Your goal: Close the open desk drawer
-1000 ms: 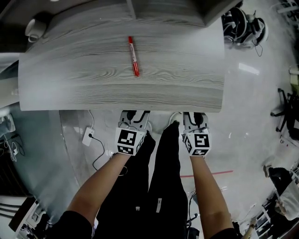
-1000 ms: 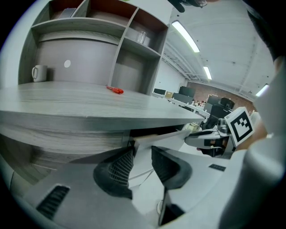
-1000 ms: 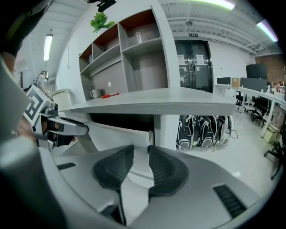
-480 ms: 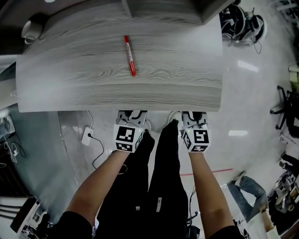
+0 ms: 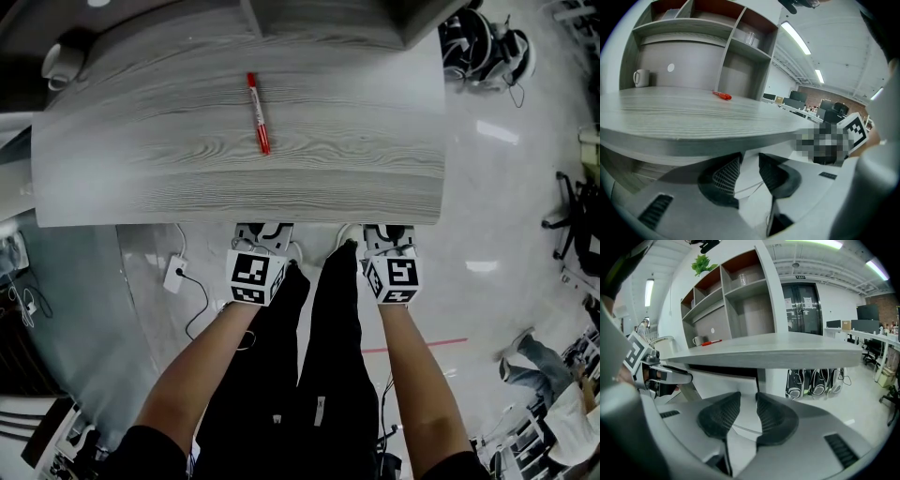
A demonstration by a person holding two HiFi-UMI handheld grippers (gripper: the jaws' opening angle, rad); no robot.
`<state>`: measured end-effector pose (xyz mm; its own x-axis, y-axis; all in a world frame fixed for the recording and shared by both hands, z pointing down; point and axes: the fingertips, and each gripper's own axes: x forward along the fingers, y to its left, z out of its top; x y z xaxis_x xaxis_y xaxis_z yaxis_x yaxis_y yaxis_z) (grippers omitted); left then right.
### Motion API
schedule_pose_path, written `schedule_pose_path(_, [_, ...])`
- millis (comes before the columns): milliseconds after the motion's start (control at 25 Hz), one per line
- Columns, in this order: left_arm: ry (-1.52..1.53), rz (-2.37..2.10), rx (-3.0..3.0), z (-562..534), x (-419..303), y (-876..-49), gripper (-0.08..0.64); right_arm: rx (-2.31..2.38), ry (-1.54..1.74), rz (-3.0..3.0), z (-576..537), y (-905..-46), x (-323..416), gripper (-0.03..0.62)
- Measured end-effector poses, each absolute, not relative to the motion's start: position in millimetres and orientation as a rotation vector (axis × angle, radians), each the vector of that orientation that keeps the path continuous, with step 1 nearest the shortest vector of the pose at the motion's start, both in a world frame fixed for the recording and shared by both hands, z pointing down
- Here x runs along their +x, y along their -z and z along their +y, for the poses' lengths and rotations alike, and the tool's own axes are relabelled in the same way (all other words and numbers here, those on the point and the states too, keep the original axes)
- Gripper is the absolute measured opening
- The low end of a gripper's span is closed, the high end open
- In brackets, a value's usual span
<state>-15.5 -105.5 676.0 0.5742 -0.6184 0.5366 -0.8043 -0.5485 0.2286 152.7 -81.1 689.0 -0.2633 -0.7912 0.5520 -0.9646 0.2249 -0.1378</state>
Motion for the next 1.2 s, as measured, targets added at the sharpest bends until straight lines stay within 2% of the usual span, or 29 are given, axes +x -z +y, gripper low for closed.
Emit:
schedule_pose_path(760, [-0.548,-1.200,2.306,-67.4,-21.5,-656.0,0.138,1.616,-0.647,-2.187,-50.6,-668.1,143.1,0.117])
schedule_pose_path(1200, [-0.461,-1.146,2.317,-5.4,-26.4,-588.7,0.138,1.633,-0.617,-2.244,0.9,-585.4,123.3,0.118])
